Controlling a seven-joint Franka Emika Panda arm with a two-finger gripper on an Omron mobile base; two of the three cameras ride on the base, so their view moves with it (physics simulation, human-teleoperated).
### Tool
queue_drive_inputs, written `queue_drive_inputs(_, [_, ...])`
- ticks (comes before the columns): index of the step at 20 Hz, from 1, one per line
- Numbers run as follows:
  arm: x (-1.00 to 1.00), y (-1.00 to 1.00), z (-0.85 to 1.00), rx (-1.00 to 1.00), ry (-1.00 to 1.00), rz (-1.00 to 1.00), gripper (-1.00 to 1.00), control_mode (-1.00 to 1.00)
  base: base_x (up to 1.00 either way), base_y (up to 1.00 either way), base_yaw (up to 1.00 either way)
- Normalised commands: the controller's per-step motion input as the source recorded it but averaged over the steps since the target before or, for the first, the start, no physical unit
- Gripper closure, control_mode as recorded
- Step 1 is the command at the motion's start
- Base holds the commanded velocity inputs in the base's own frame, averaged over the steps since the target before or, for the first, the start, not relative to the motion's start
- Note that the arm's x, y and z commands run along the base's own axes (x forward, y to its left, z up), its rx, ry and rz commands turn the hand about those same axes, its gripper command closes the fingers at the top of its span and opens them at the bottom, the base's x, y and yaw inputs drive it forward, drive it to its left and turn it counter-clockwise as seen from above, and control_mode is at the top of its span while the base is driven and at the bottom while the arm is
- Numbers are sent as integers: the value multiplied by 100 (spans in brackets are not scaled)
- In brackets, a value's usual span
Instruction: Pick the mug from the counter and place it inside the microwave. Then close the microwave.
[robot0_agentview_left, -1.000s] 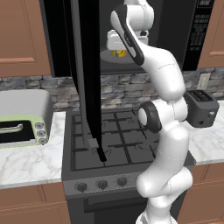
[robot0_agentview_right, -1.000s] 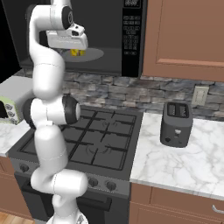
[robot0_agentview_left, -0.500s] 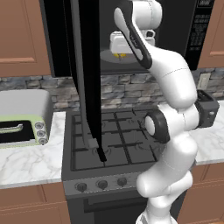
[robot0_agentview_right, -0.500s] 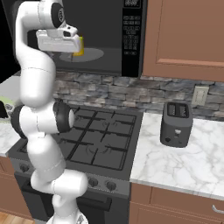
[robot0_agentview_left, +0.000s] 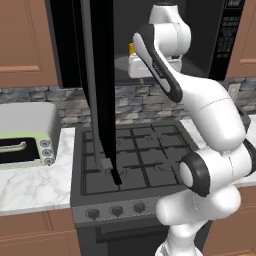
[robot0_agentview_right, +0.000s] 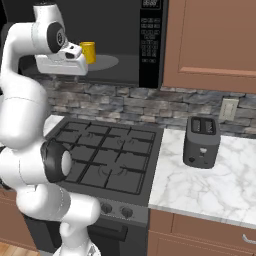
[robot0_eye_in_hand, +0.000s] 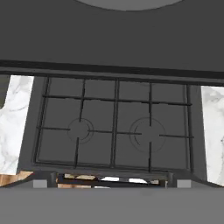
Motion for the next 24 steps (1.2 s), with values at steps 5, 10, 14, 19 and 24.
queue_drive_inputs(5, [-25,0,-9,0,-22,0,-100,-100,0,0,0])
queue_drive_inputs(10, [-37,-10,10,0,-10,0,-100,-100,0,0,0])
queue_drive_inputs(14, [-48,-16,1,0,-5,0,-100,-100,0,0,0])
queue_drive_inputs(19, [-56,-6,16,0,-3,0,-100,-100,0,0,0])
queue_drive_inputs(24, [-40,-10,30,0,-4,2,-100,-100,0,0,0])
